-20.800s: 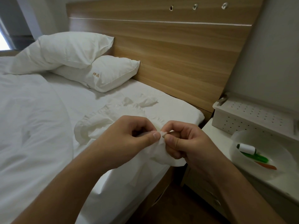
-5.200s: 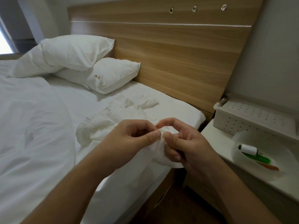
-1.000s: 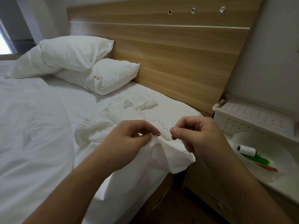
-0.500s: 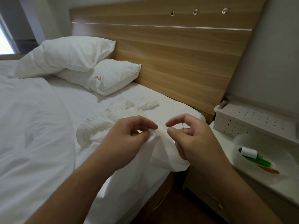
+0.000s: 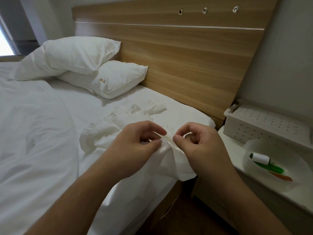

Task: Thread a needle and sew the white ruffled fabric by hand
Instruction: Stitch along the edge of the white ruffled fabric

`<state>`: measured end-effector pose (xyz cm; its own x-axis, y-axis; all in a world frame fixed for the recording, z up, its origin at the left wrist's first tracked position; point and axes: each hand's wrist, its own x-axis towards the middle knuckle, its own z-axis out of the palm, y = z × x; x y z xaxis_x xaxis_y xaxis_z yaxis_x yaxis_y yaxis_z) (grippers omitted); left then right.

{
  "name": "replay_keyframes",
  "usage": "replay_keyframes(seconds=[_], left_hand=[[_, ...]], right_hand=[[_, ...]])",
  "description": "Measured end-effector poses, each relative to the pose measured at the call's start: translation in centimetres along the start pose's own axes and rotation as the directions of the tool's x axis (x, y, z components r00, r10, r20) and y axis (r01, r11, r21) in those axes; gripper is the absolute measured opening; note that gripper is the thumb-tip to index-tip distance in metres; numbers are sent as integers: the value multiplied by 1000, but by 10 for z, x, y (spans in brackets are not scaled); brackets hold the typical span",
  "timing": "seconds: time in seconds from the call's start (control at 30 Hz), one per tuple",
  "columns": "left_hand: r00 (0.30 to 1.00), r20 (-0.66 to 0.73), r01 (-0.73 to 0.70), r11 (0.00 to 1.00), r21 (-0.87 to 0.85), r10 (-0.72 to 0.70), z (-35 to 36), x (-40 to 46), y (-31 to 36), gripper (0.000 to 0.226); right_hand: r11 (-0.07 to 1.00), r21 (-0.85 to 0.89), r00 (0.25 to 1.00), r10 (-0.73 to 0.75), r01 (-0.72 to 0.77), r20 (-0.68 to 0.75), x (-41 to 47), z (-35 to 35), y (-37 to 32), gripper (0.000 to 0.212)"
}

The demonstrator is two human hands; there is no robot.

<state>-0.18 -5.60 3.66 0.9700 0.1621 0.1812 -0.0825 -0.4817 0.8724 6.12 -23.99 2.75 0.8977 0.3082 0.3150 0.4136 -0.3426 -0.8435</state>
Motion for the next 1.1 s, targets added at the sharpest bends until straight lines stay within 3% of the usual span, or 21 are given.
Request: replay_keyframes(seconds=[0.23, 0.37, 0.53, 0.67, 0.77, 0.93, 1.1], left_hand=[[1000, 24, -13, 1000, -8, 13, 0, -2, 5, 30], [1000, 15, -16, 1000, -15, 16, -1, -2, 2, 31], [1000, -12, -3, 999, 53, 4, -2, 0, 1, 34], [999, -13, -35, 996, 88, 36, -1, -1, 2, 35], [999, -11, -45, 994, 102, 46, -1, 0, 1, 36], [998, -14, -60, 990, 127, 63, -1, 1, -1, 35], [997, -25, -71, 989, 130, 75, -1, 1, -2, 34]], right_hand=[[996, 19, 989, 89, -87, -115, 2, -4, 2, 6], [996, 73, 990, 63, -54, -128, 1, -14, -3, 17], [989, -146, 998, -16, 23, 55, 1, -26, -14, 10], [928, -369, 969, 36, 58, 243, -3, -25, -24, 9], [883, -465, 948, 94, 61, 303, -6, -22, -29, 11], [980, -189, 925, 8, 69, 380, -8, -31, -35, 11], [995, 95, 842, -52, 1, 537, -12, -42, -49, 7]])
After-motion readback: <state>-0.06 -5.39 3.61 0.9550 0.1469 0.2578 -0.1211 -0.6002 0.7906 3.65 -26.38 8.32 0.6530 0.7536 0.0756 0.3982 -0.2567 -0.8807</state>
